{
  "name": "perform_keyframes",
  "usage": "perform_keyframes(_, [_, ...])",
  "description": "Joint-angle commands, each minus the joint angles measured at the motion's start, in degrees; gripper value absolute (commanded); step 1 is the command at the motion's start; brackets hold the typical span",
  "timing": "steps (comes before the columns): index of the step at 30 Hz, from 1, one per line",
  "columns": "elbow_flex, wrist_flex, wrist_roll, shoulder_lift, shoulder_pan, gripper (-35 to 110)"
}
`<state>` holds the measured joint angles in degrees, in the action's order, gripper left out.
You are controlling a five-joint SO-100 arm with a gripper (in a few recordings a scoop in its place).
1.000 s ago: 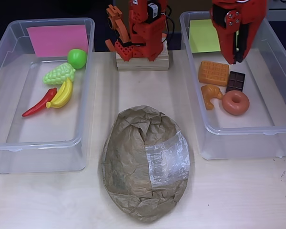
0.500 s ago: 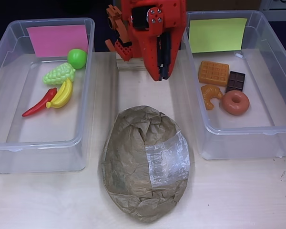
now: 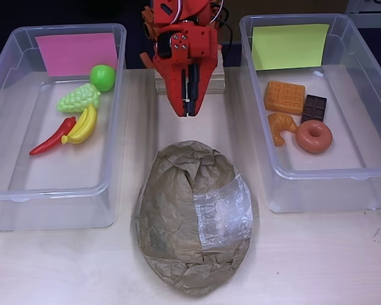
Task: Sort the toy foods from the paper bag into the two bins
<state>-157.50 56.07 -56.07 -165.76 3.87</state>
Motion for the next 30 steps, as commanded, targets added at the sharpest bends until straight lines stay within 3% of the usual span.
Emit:
perform_keyframes(1, [-8.70, -0.88, 0.88, -13.45, -0.53, 0])
perform_keyframes(4, [-14.68, 1.32, 1.85, -24.35, -1.23, 0])
perform_keyframes(17, [-22.50, -5.27, 9.93, -24.61, -2.64, 0])
perform_keyframes(30, [-22.50, 6.33, 36.04, -24.61, -2.64, 0])
